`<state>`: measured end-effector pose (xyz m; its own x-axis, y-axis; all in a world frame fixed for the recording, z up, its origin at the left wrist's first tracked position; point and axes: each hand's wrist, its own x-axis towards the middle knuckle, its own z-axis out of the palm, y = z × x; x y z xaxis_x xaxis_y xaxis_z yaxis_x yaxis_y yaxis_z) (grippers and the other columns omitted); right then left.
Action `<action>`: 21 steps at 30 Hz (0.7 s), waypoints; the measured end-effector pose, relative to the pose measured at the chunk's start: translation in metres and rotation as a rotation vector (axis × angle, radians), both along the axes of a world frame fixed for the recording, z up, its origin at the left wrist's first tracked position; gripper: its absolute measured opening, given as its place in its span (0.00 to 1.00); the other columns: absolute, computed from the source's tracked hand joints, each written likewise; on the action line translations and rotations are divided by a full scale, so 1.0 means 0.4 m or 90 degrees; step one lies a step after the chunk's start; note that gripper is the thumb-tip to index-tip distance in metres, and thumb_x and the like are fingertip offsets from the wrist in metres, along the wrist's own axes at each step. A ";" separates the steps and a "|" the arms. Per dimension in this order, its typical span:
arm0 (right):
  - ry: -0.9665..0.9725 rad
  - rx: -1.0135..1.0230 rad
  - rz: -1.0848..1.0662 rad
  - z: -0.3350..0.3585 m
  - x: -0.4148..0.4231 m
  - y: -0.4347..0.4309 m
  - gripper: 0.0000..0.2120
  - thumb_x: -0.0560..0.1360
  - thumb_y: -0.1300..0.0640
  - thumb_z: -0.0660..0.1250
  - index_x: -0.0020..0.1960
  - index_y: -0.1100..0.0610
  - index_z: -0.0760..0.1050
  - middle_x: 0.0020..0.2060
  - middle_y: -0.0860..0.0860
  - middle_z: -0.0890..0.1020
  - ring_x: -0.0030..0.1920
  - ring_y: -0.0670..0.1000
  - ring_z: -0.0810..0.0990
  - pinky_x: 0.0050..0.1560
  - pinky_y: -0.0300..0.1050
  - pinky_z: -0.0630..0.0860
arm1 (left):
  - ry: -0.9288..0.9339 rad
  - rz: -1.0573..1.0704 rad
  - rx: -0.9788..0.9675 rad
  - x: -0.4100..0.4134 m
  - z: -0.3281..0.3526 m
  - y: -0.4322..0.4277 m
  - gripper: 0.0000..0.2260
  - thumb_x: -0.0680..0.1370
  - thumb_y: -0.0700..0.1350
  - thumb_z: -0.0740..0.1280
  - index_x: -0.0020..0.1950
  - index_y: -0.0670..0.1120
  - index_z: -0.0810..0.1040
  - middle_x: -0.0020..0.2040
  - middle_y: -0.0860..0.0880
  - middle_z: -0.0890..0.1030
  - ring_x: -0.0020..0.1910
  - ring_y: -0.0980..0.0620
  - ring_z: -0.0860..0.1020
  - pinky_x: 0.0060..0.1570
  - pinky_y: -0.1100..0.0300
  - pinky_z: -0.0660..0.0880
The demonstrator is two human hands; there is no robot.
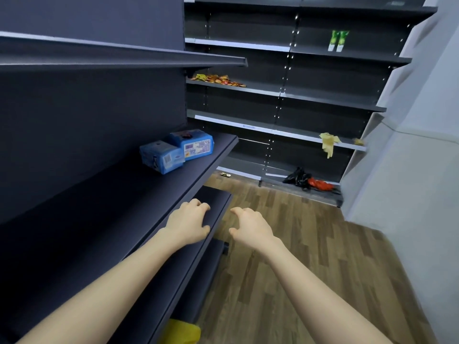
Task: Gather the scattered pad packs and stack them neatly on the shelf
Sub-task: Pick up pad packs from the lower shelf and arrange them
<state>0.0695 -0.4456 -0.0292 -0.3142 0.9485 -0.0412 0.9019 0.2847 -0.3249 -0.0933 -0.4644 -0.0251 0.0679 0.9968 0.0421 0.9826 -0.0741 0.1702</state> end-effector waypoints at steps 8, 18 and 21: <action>-0.016 -0.013 0.019 -0.009 -0.056 0.220 0.26 0.77 0.55 0.61 0.74 0.52 0.60 0.66 0.56 0.70 0.66 0.58 0.67 0.61 0.52 0.72 | -0.012 0.014 0.003 -0.044 0.002 0.223 0.24 0.76 0.51 0.63 0.71 0.50 0.64 0.69 0.48 0.66 0.66 0.47 0.67 0.57 0.53 0.72; -0.015 0.013 0.041 0.035 -0.177 0.471 0.26 0.76 0.53 0.63 0.72 0.55 0.62 0.65 0.57 0.71 0.66 0.59 0.68 0.62 0.52 0.72 | -0.052 0.036 0.037 -0.139 0.040 0.462 0.25 0.76 0.49 0.65 0.72 0.48 0.64 0.68 0.47 0.67 0.66 0.47 0.67 0.60 0.52 0.71; -0.015 0.016 0.049 0.034 -0.194 0.521 0.26 0.76 0.53 0.63 0.72 0.54 0.62 0.66 0.57 0.71 0.66 0.59 0.68 0.62 0.53 0.72 | -0.057 0.049 0.036 -0.152 0.039 0.504 0.25 0.76 0.49 0.65 0.72 0.48 0.63 0.68 0.47 0.67 0.66 0.47 0.68 0.59 0.52 0.71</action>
<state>-0.0081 -0.2372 -0.0155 -0.3856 0.9223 -0.0262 0.8842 0.3613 -0.2959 -0.1542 -0.2629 -0.0096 -0.0153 0.9948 0.1004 0.9668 -0.0108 0.2551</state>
